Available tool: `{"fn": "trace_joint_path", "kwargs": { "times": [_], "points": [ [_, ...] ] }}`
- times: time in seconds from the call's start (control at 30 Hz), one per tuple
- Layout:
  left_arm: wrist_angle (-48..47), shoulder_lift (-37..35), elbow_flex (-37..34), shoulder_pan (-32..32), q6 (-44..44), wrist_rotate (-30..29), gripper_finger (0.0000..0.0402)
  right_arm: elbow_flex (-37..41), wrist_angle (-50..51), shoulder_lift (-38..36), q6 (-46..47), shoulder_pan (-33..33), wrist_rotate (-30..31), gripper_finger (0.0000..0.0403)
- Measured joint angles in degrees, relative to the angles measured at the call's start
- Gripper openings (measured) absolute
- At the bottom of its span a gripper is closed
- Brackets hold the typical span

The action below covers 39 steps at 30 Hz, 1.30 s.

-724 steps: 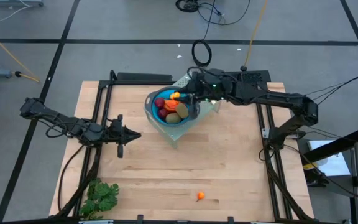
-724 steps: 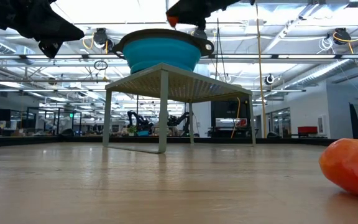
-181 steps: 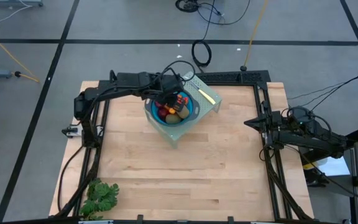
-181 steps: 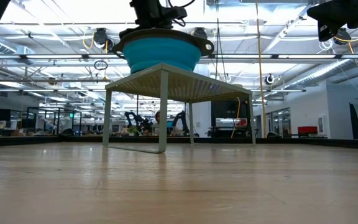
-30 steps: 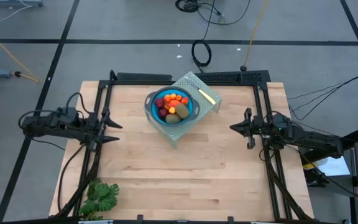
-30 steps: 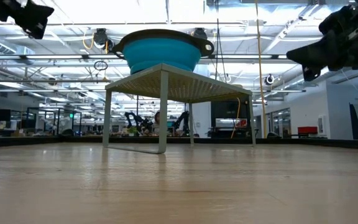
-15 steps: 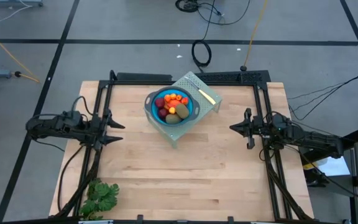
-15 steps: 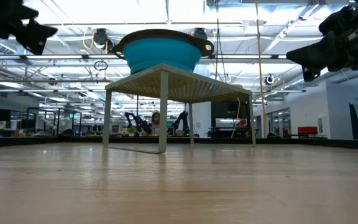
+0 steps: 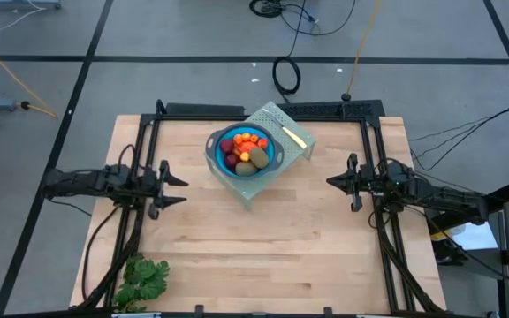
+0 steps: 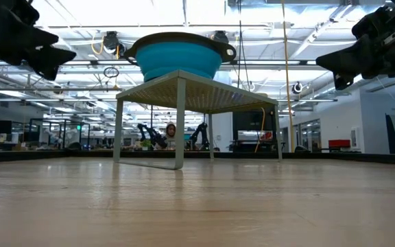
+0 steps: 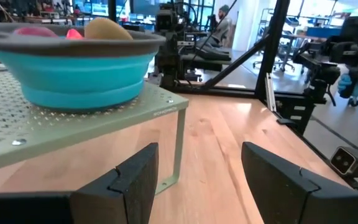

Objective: Pick & Place Fruit
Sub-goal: Return to Home Position

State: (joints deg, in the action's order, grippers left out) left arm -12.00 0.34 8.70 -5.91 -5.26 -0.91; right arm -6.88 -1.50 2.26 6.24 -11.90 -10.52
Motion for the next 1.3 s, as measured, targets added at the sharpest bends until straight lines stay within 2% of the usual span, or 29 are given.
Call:
{"fn": "trace_joint_path", "kwargs": {
  "times": [0.3, 1.3],
  "points": [
    [3.9, 0.0, -4.7, 0.0, -2.5, -0.7, 0.0228, 0.0, 0.0, 0.0, 0.1, 0.0, 0.0, 0.0004],
    [3.8, 0.0, -4.8, 0.0, -1.1, -2.1, 0.0228, 0.0, 0.0, 0.0, 0.1, 0.0, 0.0, 0.0004]
  ]
}}
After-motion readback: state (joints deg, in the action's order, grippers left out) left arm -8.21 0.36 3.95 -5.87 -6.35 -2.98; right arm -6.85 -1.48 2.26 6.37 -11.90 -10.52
